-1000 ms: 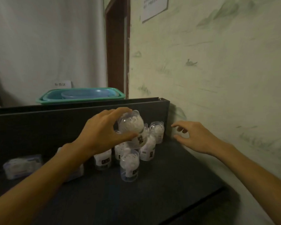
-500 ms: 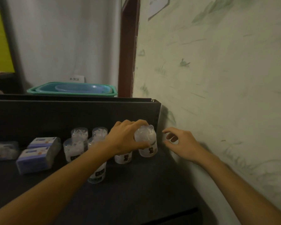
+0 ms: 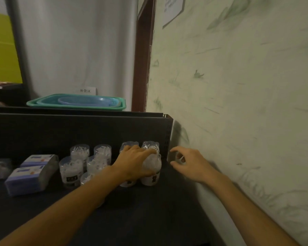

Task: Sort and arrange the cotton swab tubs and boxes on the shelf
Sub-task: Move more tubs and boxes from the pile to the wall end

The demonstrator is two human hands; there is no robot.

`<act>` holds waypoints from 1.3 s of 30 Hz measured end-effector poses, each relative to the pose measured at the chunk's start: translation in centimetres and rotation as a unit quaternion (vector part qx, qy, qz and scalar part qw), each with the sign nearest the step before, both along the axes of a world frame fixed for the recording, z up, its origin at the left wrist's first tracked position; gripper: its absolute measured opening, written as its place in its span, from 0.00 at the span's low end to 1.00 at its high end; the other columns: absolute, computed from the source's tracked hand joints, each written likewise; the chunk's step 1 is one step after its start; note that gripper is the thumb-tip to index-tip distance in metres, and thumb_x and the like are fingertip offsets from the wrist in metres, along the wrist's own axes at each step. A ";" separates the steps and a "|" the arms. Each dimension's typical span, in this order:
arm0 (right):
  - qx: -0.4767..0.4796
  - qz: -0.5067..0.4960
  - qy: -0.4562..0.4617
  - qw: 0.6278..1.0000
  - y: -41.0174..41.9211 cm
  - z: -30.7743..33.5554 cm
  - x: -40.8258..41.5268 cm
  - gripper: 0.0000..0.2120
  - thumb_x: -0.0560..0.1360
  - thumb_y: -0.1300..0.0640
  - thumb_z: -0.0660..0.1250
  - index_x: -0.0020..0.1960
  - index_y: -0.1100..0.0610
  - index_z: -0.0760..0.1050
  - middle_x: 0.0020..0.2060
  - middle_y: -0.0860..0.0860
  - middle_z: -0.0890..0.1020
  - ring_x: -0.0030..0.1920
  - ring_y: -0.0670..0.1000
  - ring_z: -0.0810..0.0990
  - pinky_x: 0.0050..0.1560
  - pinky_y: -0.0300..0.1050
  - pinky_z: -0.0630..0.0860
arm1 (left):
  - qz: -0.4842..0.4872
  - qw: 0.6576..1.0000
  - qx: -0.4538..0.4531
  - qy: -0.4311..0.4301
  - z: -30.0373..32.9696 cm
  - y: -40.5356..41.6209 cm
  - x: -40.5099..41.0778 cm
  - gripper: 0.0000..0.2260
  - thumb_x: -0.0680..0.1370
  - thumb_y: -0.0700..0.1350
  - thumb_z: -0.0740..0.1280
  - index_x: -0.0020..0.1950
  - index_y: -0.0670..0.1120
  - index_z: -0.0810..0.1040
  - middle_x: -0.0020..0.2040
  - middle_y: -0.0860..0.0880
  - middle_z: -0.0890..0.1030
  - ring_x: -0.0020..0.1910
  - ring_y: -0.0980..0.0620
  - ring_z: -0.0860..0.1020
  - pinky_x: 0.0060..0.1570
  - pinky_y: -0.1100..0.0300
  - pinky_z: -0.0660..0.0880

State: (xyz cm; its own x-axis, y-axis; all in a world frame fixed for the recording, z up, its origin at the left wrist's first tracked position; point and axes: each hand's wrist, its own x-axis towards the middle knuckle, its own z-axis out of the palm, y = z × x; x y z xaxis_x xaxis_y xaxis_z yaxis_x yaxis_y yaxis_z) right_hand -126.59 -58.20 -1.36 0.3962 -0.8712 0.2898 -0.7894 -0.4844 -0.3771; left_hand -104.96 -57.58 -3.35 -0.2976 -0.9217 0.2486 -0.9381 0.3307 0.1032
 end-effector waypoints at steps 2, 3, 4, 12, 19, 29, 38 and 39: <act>0.001 0.006 0.001 1.000 0.0 0.0 0.2 0.20 0.76 0.50 0.67 0.67 0.47 0.69 0.55 0.50 0.77 0.50 0.46 0.77 0.51 0.43 0.77 | 0.004 1.000 -0.009 -0.011 -0.2 -0.1 0.0 0.32 0.73 0.64 0.64 0.73 0.59 0.56 0.71 0.51 0.66 0.71 0.49 0.61 0.71 0.47 0.55; 0.002 0.012 0.000 1.000 0.1 0.0 0.5 0.21 0.76 0.50 0.67 0.67 0.46 0.68 0.55 0.50 0.77 0.50 0.46 0.77 0.52 0.44 0.77 | 0.006 1.000 -0.016 -0.015 -0.3 -0.1 0.0 0.33 0.72 0.65 0.64 0.73 0.59 0.55 0.72 0.52 0.65 0.71 0.49 0.61 0.71 0.47 0.55; 0.003 0.021 0.001 1.000 0.2 0.0 0.7 0.21 0.76 0.50 0.67 0.67 0.46 0.68 0.56 0.49 0.77 0.51 0.46 0.76 0.53 0.43 0.77 | 0.008 1.000 -0.023 -0.015 -0.4 0.0 0.2 0.34 0.72 0.66 0.63 0.74 0.59 0.55 0.72 0.52 0.64 0.71 0.49 0.60 0.71 0.48 0.55; -0.068 0.043 0.087 0.993 0.1 1.2 4.0 0.24 0.76 0.47 0.65 0.70 0.46 0.64 0.58 0.49 0.75 0.53 0.47 0.74 0.54 0.46 0.75 | 0.052 0.997 -0.063 -0.001 0.4 3.1 4.5 0.34 0.72 0.68 0.61 0.74 0.59 0.55 0.72 0.54 0.64 0.70 0.51 0.61 0.68 0.51 0.57; -0.110 0.079 0.162 0.978 2.5 2.9 10.5 0.27 0.77 0.46 0.62 0.73 0.47 0.60 0.64 0.51 0.73 0.62 0.52 0.72 0.61 0.49 0.72 | 0.098 0.991 -0.089 0.002 1.4 7.6 10.9 0.33 0.71 0.69 0.60 0.73 0.60 0.57 0.71 0.55 0.66 0.70 0.52 0.62 0.68 0.52 0.58; -0.126 0.180 0.162 0.962 7.8 4.8 27.2 0.28 0.76 0.44 0.63 0.73 0.45 0.59 0.64 0.49 0.72 0.62 0.50 0.72 0.61 0.48 0.72 | 0.183 0.979 -0.089 0.002 3.5 18.6 26.2 0.32 0.72 0.69 0.56 0.74 0.59 0.56 0.72 0.56 0.64 0.71 0.54 0.61 0.68 0.55 0.58; -0.142 0.266 0.157 0.941 16.6 4.8 44.4 0.27 0.77 0.46 0.62 0.74 0.46 0.59 0.64 0.50 0.72 0.63 0.51 0.72 0.62 0.49 0.72 | 0.266 0.959 -0.096 -0.006 3.3 30.2 41.5 0.38 0.65 0.72 0.41 0.74 0.62 0.54 0.73 0.57 0.63 0.72 0.55 0.59 0.69 0.56 0.58; -0.141 0.275 0.155 0.939 17.7 4.7 46.3 0.27 0.77 0.46 0.62 0.74 0.46 0.59 0.64 0.50 0.72 0.63 0.51 0.72 0.61 0.49 0.72 | 0.274 0.957 -0.093 -0.004 3.3 31.6 43.3 0.38 0.65 0.72 0.41 0.74 0.62 0.54 0.73 0.57 0.63 0.72 0.55 0.60 0.69 0.56 0.58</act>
